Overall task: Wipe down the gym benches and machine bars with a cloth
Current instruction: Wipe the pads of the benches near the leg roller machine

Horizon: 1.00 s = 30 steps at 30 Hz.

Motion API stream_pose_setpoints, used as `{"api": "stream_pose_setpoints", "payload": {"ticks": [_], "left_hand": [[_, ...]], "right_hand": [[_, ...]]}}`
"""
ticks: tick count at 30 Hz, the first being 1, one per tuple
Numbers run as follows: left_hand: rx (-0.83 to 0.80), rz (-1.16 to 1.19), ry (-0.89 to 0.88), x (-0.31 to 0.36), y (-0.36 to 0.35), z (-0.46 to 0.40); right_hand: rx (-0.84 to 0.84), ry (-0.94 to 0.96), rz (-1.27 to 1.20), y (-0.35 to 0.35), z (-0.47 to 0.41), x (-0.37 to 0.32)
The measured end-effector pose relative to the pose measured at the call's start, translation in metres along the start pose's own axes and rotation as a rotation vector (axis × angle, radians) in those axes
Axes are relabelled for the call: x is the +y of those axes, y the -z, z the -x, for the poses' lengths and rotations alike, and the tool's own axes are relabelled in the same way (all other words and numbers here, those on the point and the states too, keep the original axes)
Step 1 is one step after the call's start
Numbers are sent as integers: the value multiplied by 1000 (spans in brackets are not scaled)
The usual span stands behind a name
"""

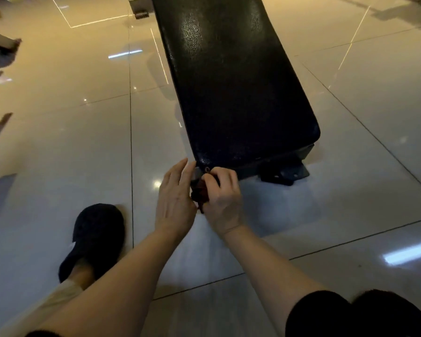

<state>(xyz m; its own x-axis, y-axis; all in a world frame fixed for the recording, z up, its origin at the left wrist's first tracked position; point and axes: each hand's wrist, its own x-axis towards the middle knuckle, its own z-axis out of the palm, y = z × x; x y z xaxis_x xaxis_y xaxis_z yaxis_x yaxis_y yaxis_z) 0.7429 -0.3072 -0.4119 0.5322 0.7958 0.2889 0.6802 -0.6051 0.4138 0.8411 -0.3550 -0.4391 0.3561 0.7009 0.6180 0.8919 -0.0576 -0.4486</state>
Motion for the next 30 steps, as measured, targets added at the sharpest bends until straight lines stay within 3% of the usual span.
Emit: {"api": "stream_pose_setpoints", "payload": {"ticks": [3,5,8,12,17,19,23,25,30], "left_hand": [[55,74,-2,-16,10,9],[81,106,75,-19,16,11],[65,83,127,-6,22,7],[17,138,-24,15,12,0],[-58,74,-71,35,-5,-3],[-145,-3,-102,47,-3,-6],[-299,-88,-80,63,6,-14],[-341,-124,-52,69,12,-17],[-398,-79,55,96,23,-18]], "right_hand": [[-28,263,-33,-1,-9,-21],[56,303,-10,4,-27,-22],[52,220,129,13,-46,0],[-279,196,187,24,-39,24],[-371,155,190,41,-46,40],[-330,114,227,57,-47,61],[-234,-210,257,89,-50,89],[-288,-335,237,92,-58,79],[-662,-104,266,112,-75,59]]}}
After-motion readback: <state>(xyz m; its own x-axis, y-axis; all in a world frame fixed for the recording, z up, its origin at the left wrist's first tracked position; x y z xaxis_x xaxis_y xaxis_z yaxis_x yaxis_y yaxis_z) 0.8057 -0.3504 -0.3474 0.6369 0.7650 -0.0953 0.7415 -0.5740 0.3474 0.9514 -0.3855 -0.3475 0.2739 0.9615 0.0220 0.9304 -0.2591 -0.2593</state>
